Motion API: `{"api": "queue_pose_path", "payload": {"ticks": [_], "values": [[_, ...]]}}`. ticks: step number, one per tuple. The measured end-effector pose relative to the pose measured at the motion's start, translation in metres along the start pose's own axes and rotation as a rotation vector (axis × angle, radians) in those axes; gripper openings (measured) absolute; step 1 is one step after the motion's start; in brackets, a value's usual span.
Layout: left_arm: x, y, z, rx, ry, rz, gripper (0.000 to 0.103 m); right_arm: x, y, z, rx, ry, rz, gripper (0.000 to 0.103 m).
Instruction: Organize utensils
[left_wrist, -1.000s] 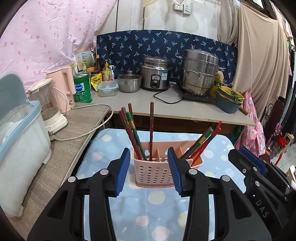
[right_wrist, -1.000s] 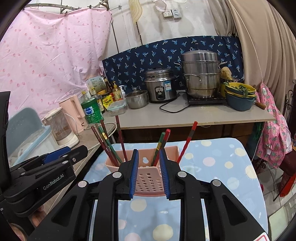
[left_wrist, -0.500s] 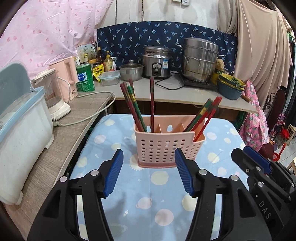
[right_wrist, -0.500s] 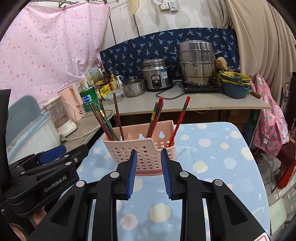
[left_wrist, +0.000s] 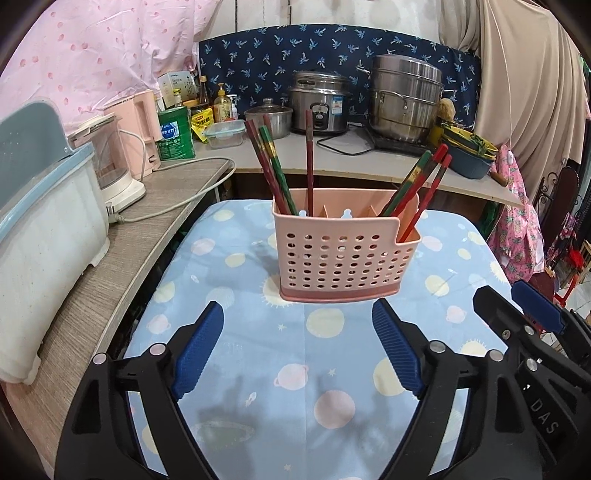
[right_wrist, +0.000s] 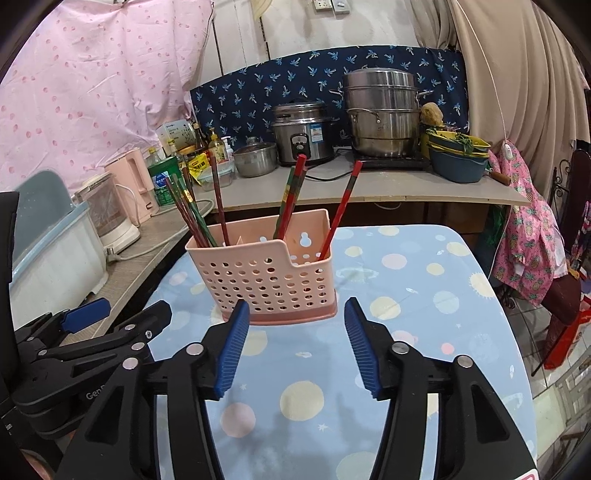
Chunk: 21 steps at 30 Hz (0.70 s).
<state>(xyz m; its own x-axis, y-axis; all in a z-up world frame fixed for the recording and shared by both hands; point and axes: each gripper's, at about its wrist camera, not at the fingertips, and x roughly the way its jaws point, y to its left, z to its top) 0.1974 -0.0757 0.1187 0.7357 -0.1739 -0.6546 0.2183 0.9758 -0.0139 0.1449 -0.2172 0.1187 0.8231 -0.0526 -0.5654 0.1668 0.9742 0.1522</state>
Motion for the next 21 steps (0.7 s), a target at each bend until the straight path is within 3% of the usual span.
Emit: {"api": "queue_pose_path", "payload": {"ticks": [5,13,21], "values": [[0.003,0.003,-0.006,-0.009,0.013,0.016,0.088,0.001,-0.003,-0.006,0.005,0.003,-0.008,0.072],[0.009,0.006,-0.014,-0.016,0.030,0.031,0.091,0.004,-0.006,-0.014,-0.001,0.006,-0.030,0.084],[0.009,0.008,-0.018,-0.008,0.033,0.043,0.092,0.008,-0.008,-0.020,-0.005,0.028,-0.053,0.085]]}}
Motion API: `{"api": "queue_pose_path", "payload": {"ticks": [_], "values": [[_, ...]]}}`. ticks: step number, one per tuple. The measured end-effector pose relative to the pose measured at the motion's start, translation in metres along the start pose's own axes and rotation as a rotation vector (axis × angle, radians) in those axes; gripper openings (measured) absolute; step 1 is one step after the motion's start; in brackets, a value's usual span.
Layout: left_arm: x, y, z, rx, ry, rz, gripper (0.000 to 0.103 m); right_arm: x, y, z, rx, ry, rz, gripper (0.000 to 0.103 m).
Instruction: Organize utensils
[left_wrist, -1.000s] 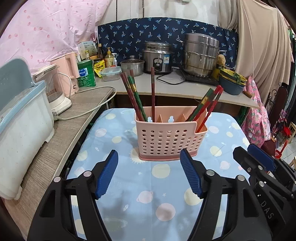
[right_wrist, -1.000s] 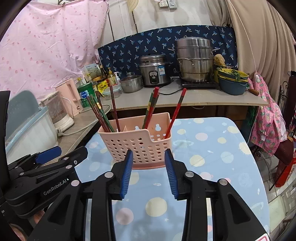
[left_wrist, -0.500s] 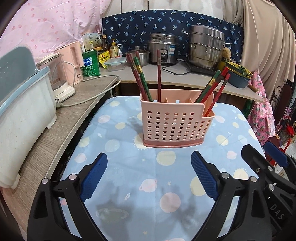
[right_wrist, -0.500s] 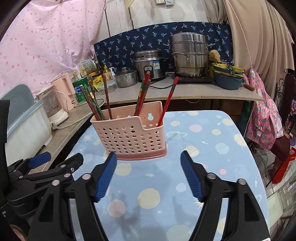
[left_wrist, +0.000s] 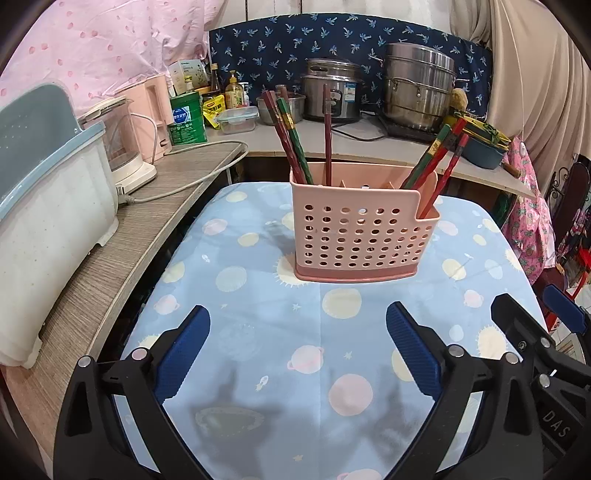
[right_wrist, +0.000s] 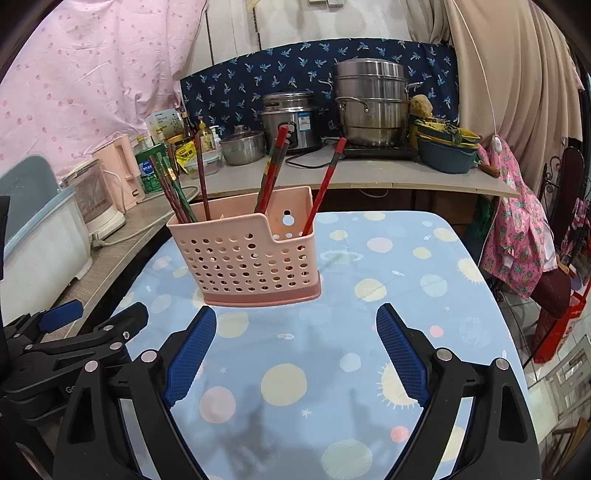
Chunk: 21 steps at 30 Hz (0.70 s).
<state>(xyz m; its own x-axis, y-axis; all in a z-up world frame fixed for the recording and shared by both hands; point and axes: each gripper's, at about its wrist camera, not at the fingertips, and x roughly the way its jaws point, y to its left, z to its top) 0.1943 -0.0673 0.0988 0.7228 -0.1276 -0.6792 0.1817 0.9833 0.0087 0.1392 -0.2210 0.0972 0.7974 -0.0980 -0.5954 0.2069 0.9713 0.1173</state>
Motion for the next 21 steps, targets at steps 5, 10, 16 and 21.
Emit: {"api": "queue_pose_path", "payload": {"ticks": [5,10,16,21], "values": [[0.002,0.001,-0.003,0.002,0.007,0.009,0.092,0.002,-0.001,-0.006,-0.003,0.015,-0.012,0.085],[0.003,0.001,-0.005,0.007,0.011,0.024,0.092,0.004,0.000,-0.010,-0.015,0.026,-0.024,0.086],[0.004,0.002,-0.006,0.011,0.012,0.035,0.092,0.006,-0.001,-0.012,-0.013,0.034,-0.027,0.090],[0.004,0.002,-0.006,0.014,0.012,0.036,0.093,0.007,0.002,-0.013,-0.021,0.039,-0.028,0.090]]}}
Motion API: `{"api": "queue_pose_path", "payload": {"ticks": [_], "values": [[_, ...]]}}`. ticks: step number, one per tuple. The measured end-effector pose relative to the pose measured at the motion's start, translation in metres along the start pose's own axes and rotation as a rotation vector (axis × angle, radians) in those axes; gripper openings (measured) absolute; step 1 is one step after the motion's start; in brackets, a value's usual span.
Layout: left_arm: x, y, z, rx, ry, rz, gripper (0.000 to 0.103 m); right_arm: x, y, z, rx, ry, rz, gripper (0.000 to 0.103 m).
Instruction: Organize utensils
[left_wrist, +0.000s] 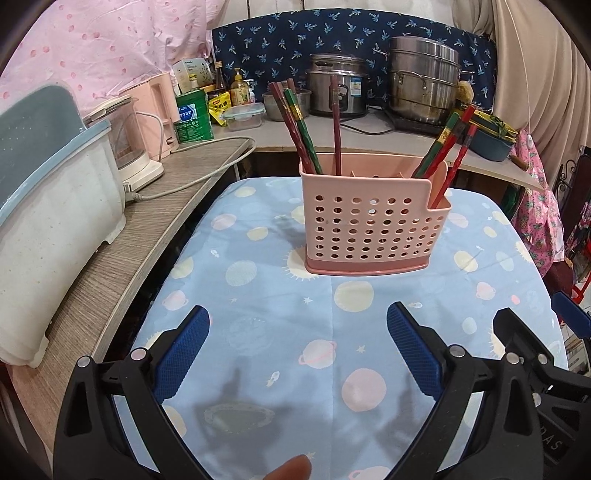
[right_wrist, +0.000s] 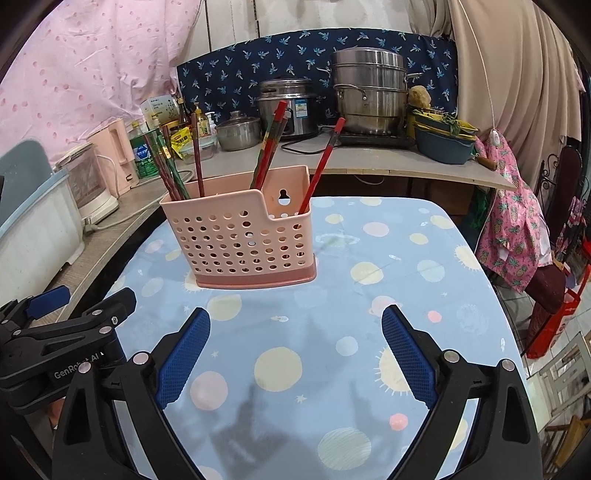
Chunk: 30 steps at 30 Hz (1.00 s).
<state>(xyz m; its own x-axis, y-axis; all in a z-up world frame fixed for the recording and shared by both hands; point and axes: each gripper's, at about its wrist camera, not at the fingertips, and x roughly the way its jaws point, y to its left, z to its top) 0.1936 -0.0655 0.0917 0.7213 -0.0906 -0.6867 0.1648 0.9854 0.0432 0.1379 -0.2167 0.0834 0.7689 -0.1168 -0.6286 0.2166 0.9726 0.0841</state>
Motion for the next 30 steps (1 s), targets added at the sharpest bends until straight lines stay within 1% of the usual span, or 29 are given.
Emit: {"api": "queue_pose_path", "payload": {"ticks": [30], "values": [[0.013,0.002,0.000,0.008,0.008,0.040,0.094,0.011,0.005,-0.004,-0.002,0.026,-0.023,0.090]]}}
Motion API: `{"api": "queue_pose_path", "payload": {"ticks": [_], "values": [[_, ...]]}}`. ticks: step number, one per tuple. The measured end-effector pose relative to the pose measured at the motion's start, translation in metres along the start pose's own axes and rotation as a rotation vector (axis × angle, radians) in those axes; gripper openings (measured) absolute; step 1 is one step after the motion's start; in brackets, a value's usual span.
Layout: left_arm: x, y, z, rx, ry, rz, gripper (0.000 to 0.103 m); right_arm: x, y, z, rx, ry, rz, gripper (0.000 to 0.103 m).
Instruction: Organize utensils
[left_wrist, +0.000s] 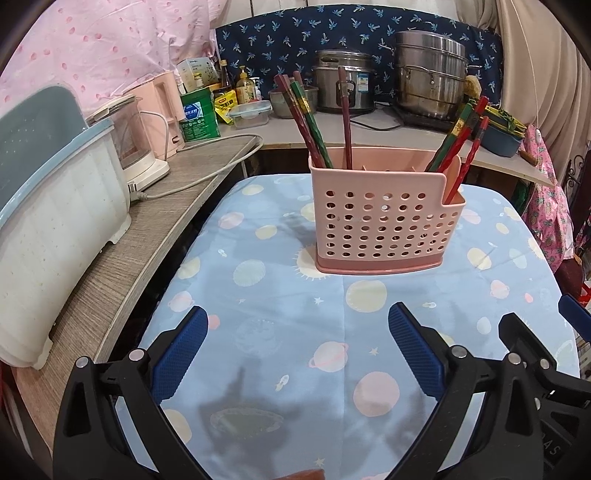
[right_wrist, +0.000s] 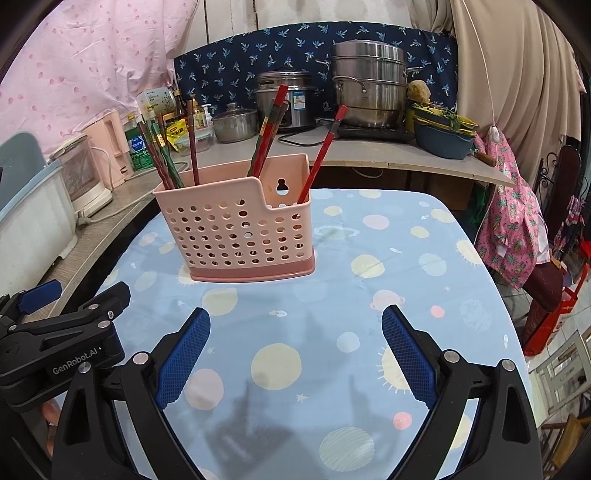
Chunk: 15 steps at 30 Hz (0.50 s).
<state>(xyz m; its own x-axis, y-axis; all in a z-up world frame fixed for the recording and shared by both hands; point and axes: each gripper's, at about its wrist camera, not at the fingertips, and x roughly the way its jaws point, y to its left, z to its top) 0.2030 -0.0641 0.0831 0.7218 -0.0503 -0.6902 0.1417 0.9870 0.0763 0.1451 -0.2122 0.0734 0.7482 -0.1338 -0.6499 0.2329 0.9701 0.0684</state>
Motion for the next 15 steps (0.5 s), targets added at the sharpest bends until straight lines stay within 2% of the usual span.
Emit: {"api": "queue_pose_path", "payload": {"ticks": [15], "values": [[0.0067,-0.0002,-0.0001,0.001,0.010,0.005,0.094,0.0084,-0.0032,-0.0009,0.012,0.015,-0.002,0.090]]}}
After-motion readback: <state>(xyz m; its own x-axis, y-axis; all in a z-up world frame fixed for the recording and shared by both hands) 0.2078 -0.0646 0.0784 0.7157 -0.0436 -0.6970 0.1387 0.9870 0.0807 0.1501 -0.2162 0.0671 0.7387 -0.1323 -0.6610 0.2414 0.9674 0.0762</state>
